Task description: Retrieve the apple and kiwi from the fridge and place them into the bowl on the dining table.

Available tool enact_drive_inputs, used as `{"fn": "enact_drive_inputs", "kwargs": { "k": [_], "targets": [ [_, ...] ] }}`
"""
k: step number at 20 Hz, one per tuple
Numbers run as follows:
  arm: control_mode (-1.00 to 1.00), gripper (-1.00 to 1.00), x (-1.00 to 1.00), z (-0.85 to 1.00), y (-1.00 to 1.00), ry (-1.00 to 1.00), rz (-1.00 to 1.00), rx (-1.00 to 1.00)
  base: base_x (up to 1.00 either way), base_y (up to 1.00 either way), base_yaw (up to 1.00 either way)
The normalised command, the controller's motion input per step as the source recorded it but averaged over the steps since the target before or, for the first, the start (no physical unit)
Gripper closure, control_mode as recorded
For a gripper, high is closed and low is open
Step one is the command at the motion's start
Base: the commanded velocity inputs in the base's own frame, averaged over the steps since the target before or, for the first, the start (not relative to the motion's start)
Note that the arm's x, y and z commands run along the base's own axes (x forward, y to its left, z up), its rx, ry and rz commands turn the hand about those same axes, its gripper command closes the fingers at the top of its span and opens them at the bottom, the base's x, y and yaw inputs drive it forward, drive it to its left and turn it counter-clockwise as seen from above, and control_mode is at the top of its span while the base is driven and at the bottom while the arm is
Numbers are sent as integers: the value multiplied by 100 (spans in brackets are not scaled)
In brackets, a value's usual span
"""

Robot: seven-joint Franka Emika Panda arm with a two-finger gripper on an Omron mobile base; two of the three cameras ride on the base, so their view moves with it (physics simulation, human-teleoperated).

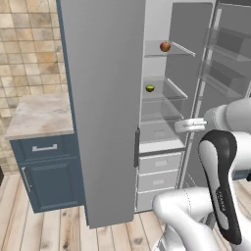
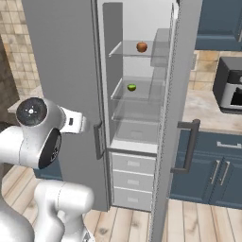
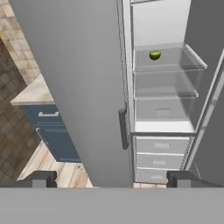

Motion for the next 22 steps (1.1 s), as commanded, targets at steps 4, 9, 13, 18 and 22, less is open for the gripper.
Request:
{"fn": "enact_drive_inputs", "kwargs": {
  "k": [4, 9, 13, 18, 22],
  "targets": [
    [-100, -100, -45, 40, 1, -10, 0, -3, 0, 0, 0],
    [-100, -100, -33, 25, 3, 0, -3, -6, 0, 0, 0],
    [-100, -100, -19, 2, 0, 0, -11, -1, 0, 0, 0],
    [-100, -100, -1, 0, 0, 0, -10, 0, 0, 0, 0],
    [-100, -100, 4, 0, 0, -1, 0, 0, 0, 0, 0]
  ]
}}
